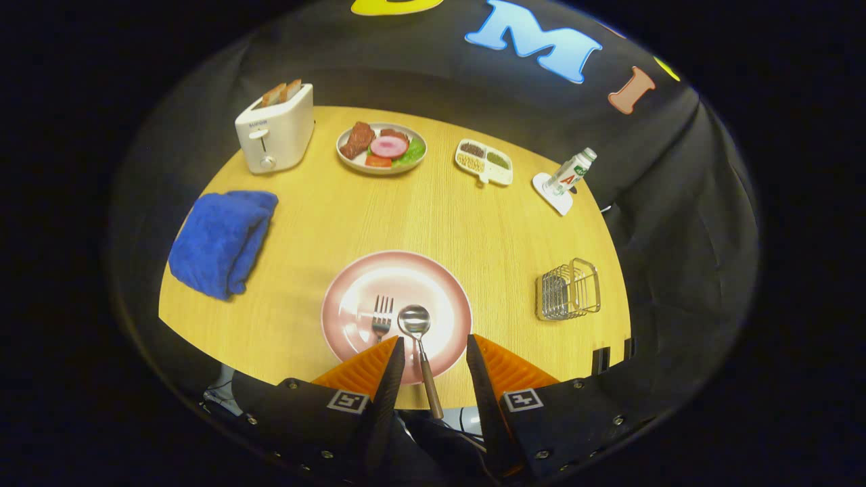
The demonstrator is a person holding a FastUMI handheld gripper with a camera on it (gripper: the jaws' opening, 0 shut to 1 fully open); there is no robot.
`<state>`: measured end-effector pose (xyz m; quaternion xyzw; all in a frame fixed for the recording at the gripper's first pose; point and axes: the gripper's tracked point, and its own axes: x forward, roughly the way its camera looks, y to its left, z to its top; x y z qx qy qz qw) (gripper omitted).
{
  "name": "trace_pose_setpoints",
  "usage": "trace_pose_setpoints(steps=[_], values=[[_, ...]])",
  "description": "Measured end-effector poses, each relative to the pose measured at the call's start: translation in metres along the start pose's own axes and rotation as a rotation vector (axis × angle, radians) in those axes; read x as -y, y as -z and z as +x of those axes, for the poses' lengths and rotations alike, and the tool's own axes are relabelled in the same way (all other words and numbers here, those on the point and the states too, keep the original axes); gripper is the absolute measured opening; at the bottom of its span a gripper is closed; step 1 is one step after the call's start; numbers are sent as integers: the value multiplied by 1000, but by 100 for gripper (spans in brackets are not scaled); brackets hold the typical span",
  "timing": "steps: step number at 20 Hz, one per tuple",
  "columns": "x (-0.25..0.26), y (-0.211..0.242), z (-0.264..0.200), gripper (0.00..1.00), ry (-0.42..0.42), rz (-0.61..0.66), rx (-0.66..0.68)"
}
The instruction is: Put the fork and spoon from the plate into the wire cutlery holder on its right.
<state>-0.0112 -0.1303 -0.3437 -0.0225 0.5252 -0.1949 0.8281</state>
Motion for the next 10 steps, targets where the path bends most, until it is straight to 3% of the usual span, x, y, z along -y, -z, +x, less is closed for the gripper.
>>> trace_pose_setpoints(steps=[5, 10], values=[[-2, 28, 39, 58, 1, -43, -177], [-7, 37, 67, 58, -48, -45, -254]])
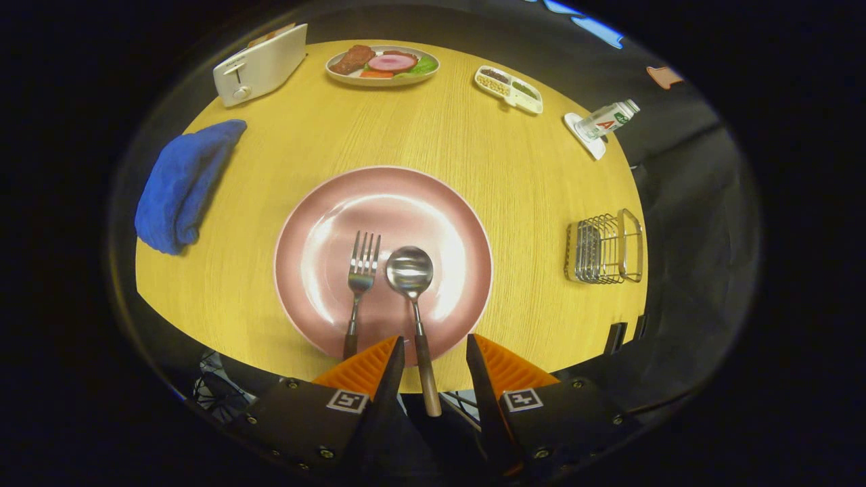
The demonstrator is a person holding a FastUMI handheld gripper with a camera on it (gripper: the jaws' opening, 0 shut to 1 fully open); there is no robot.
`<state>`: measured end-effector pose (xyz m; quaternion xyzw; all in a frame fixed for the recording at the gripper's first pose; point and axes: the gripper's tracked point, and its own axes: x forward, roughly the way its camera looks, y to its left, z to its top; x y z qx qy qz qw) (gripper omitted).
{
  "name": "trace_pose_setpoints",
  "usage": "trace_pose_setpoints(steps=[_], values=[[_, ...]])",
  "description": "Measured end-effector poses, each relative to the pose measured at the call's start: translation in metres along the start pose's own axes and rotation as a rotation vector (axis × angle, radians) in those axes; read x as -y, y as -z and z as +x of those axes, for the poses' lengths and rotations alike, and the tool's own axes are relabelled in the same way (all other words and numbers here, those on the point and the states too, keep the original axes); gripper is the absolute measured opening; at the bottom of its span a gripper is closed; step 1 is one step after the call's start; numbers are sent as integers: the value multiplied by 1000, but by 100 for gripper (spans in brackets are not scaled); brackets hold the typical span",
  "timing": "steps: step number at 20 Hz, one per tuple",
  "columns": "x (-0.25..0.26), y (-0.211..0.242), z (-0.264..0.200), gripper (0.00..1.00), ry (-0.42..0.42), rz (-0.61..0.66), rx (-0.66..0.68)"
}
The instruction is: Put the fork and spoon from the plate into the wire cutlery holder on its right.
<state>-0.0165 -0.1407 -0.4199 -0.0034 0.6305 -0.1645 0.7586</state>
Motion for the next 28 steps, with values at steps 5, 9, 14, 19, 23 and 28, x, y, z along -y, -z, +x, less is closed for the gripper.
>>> trace_pose_setpoints(steps=[5, 9, 14, 19, 23, 28], values=[[-7, 0, 23, 58, -50, -20, -32], [-11, -1, 36, 53, -80, -31, -44], [-13, 2, 45, 21, -83, -59, -86], [-14, -3, 41, 5, -83, -67, -94], [-7, -10, 31, 5, -56, -56, -86], [7, -28, 11, 5, -11, -18, -48]])
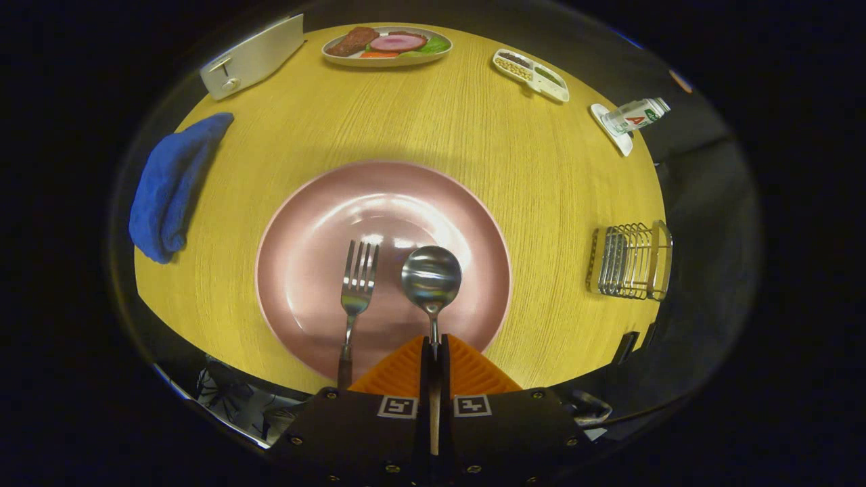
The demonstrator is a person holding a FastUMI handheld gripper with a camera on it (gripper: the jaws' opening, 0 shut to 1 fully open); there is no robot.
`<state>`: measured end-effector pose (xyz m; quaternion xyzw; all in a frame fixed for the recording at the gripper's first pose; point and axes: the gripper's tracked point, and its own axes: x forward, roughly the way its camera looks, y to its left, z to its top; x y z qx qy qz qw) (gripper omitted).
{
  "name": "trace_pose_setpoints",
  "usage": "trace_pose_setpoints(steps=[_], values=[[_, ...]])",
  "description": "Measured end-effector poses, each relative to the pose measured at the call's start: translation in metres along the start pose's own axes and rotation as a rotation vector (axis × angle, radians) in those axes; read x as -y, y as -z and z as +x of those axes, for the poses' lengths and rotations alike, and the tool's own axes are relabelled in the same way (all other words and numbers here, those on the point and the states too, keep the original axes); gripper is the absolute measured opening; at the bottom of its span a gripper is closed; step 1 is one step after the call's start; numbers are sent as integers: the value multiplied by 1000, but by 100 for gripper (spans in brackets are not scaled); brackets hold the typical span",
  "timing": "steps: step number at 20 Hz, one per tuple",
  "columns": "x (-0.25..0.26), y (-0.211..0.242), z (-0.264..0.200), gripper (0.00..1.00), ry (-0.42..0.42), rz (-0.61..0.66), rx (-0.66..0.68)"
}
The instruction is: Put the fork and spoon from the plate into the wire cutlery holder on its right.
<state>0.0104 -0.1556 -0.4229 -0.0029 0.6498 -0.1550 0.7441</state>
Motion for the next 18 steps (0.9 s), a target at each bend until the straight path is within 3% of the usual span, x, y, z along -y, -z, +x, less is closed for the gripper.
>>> trace_pose_setpoints(steps=[9, 18], values=[[43, -29, -44, 5, 108, 31, 55], [120, -40, -59, 5, 162, 184, 51]])
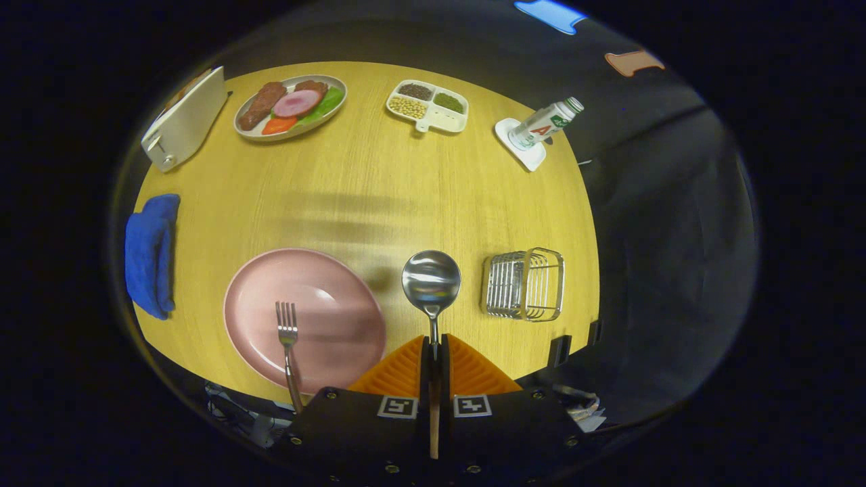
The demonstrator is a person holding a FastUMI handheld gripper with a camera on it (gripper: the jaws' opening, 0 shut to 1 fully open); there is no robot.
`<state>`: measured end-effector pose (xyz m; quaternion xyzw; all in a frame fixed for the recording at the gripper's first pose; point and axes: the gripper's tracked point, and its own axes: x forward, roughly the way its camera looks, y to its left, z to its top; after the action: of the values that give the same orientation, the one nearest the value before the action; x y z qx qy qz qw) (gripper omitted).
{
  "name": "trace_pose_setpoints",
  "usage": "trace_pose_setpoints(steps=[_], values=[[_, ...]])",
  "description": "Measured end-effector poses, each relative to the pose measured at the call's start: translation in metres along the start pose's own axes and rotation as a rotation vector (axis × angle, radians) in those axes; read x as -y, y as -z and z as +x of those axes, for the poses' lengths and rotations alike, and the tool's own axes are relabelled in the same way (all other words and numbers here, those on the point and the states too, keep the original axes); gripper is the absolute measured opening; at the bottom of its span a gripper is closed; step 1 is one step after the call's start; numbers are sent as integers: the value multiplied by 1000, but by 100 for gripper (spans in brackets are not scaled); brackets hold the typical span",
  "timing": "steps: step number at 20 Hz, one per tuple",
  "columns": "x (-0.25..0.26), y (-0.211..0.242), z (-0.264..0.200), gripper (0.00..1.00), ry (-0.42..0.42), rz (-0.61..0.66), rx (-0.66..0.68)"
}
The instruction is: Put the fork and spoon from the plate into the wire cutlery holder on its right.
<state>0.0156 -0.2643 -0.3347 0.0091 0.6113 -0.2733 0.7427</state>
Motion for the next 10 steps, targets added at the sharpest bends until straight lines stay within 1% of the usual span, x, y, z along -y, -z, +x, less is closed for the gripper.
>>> trace_pose_setpoints(steps=[5, 10], values=[[50, -1, 11, 5, 30, 108, -33], [88, 2, 27, 5, 42, 198, -74]])
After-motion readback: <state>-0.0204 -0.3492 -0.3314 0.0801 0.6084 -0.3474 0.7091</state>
